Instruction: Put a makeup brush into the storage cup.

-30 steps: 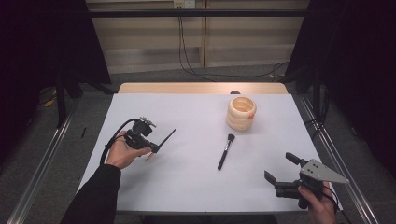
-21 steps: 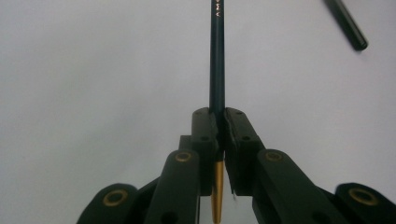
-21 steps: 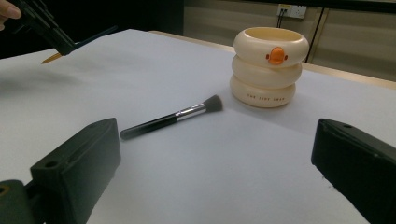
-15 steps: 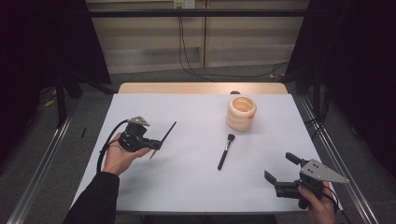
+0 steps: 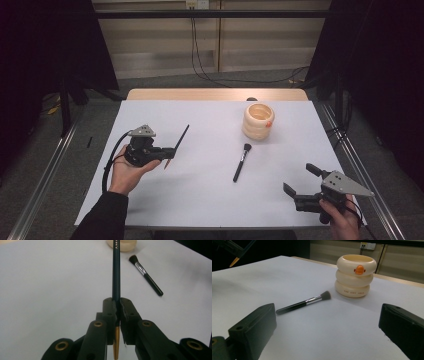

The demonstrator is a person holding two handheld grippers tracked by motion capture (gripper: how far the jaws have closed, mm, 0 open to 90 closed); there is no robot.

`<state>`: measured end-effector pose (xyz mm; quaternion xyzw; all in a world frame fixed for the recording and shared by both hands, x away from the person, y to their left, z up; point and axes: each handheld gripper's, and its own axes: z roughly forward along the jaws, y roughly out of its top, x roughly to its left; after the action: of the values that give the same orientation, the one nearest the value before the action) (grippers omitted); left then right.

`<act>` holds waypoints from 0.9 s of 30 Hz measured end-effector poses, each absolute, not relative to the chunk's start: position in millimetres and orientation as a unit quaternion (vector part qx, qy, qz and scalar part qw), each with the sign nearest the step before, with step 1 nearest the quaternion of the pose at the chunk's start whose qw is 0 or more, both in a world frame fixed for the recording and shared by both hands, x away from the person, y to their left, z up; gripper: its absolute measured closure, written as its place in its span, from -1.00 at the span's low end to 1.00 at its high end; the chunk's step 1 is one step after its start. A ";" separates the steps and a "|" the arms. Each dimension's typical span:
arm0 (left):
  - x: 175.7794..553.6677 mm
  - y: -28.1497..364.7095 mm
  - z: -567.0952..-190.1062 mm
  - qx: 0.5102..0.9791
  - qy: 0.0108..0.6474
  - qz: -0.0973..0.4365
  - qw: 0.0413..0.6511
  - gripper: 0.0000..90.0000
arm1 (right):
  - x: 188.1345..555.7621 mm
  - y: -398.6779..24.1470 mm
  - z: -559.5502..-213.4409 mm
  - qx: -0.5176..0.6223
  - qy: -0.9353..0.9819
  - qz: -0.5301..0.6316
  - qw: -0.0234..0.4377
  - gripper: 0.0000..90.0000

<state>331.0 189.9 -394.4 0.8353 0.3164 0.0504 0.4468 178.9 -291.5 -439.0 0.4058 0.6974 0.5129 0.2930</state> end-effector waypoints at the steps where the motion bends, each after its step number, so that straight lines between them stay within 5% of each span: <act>1: 327.4 189.6 -393.7 0.828 0.315 0.056 0.460 0.85 | 178.8 -291.4 -439.0 0.406 0.697 0.513 0.293 -0.99; 27: 283.0 188.9 -390.7 0.779 0.300 0.077 0.545 0.85 | 178.6 -291.4 -439.1 0.404 0.699 0.513 0.290 -0.99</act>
<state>283.0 188.9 -390.7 0.7791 0.2997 0.0770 0.5452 178.6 -291.4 -439.1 0.4042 0.6994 0.5129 0.2905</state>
